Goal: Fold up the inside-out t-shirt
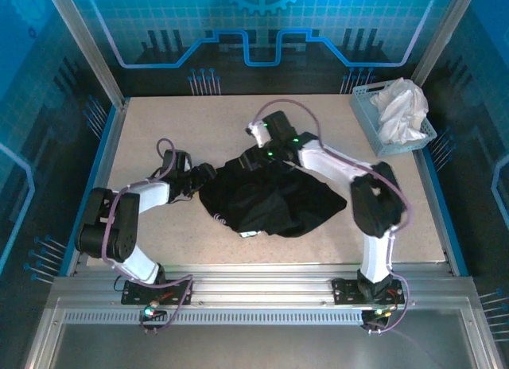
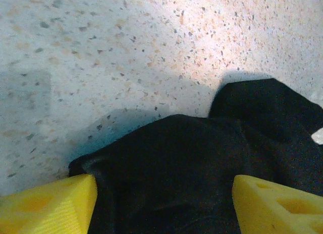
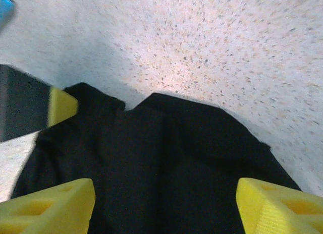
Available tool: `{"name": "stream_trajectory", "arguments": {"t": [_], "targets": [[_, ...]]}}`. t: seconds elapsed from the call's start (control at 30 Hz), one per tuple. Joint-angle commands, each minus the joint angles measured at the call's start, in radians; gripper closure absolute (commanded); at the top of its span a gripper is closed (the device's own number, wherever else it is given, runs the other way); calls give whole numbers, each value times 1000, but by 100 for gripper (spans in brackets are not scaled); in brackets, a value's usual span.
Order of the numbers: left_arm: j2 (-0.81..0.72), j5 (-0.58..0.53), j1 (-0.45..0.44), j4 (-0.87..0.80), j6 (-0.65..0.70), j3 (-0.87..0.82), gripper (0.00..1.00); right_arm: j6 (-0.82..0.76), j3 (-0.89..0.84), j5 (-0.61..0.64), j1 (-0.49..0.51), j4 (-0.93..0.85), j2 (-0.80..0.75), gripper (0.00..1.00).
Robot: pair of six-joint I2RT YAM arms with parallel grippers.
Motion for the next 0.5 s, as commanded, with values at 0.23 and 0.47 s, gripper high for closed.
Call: {"name": "stream_trajectory", "arguments": {"t": [0.23,0.47], "targets": [[100,96,6,156,-46,-32,68,-53,260,59,63,-206,241,50],[2,83,8,178,-58,-36,100,-89,322,-1,40,-257,204,100]]}}
